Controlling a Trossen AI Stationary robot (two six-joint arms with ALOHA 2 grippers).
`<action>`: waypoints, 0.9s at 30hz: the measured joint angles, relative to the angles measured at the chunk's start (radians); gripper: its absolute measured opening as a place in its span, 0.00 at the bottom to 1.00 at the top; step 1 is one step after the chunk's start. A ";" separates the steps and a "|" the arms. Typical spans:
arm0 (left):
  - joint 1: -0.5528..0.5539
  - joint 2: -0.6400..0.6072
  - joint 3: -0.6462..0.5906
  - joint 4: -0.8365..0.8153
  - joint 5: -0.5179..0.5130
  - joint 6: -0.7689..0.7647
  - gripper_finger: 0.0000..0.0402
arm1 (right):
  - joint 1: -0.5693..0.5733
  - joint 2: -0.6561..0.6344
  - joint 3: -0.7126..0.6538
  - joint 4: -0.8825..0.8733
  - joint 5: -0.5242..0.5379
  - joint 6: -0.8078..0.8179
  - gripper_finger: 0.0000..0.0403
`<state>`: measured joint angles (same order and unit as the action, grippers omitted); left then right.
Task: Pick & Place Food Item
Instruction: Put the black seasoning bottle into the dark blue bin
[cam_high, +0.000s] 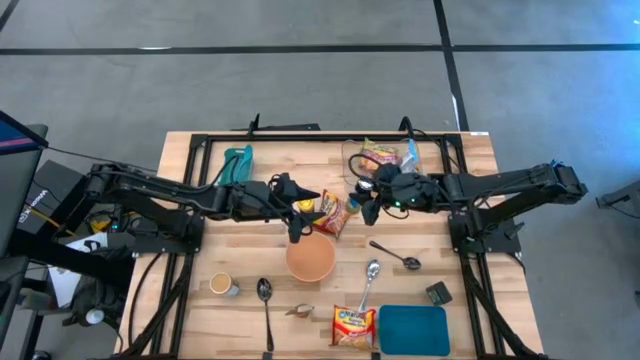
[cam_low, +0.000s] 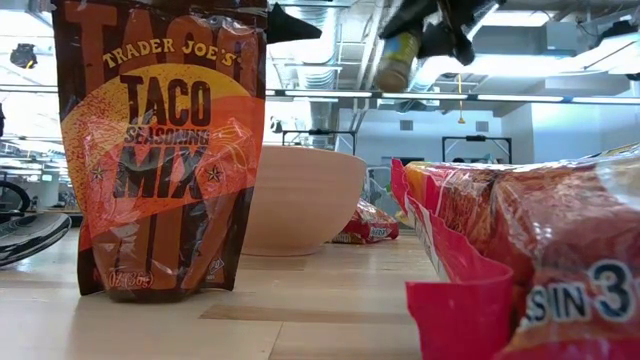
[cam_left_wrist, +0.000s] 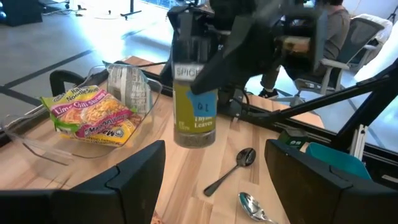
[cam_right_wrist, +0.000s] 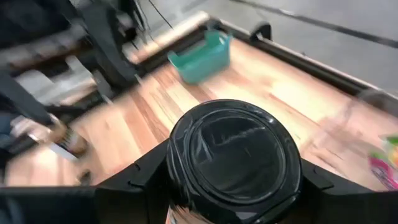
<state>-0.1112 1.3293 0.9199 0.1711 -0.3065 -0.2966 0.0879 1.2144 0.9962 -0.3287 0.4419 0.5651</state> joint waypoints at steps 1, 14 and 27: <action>0.000 0.000 0.000 0.000 0.000 0.000 0.67 | 0.000 0.000 0.000 -0.020 0.000 0.004 0.50; 0.000 0.001 0.000 0.000 -0.010 0.027 0.67 | 0.003 0.000 0.000 -0.072 0.000 -0.128 0.51; 0.018 -0.028 0.000 -0.001 -0.011 0.142 0.67 | -0.010 0.000 0.000 -0.072 0.000 -0.071 0.51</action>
<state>-0.0930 1.3013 0.9203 0.1703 -0.3172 -0.1550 0.0778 1.2148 0.9962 -0.4006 0.4421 0.4945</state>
